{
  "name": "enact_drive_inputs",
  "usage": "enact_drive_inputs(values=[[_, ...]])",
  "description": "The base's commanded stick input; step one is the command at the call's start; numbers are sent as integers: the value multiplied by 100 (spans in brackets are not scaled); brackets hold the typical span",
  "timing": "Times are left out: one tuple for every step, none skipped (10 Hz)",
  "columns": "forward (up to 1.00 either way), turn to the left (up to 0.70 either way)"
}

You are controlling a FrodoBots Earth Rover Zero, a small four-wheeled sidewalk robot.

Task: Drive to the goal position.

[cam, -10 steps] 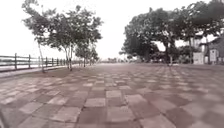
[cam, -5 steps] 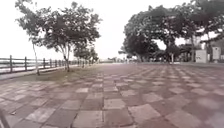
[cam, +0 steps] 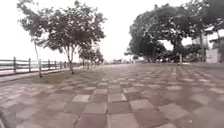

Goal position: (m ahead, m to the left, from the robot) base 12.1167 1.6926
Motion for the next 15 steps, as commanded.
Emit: enact_drive_inputs(values=[[100,0],[100,0],[100,0],[100,0],[100,0],[100,0],[100,0],[100,0],[100,2],[100,36],[100,40],[100,40],[100,27],[100,5],[100,0]])
